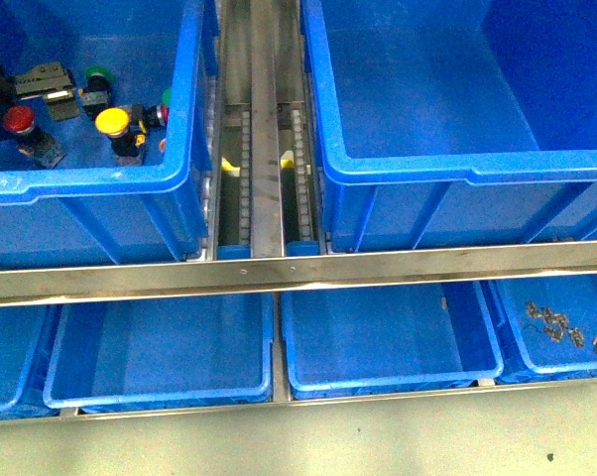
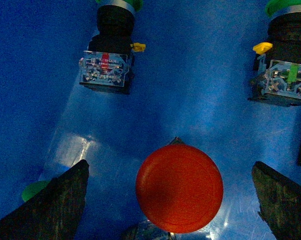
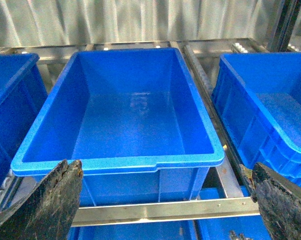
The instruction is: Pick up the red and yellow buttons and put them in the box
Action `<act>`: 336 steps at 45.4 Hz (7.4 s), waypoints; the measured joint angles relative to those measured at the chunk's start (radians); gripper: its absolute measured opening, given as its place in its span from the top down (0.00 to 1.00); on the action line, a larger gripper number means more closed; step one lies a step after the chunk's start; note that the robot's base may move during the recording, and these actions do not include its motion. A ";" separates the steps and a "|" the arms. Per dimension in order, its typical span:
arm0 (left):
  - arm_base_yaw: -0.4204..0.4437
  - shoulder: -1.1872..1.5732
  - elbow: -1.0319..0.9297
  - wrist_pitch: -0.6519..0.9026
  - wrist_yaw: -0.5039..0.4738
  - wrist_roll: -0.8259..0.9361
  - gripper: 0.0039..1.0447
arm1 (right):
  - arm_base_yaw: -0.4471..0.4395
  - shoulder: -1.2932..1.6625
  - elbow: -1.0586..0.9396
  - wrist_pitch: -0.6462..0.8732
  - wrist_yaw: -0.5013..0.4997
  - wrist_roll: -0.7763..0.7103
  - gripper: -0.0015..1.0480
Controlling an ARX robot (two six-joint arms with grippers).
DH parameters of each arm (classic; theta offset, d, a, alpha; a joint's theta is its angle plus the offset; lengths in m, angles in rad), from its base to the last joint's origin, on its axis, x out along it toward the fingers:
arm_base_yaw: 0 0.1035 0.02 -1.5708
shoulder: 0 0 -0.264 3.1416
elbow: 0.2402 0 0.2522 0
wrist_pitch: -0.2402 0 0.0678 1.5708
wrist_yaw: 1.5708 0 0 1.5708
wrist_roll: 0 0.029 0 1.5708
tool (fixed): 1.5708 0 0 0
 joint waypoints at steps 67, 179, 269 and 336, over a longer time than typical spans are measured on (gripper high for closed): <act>0.016 -0.464 -0.325 -0.030 0.290 -0.457 0.66 | 0.000 0.000 0.000 0.000 0.000 0.000 0.06; -0.741 -0.529 -0.170 -0.188 0.337 -0.752 0.66 | 0.262 1.479 0.444 0.830 -0.150 -0.727 0.06; -0.421 -1.225 -0.986 0.011 0.002 -0.220 0.07 | 0.119 1.336 0.422 0.638 -0.098 -0.456 0.67; -0.079 -1.904 -1.613 0.446 0.188 0.216 0.98 | 0.296 1.393 0.457 0.609 0.127 -0.353 0.67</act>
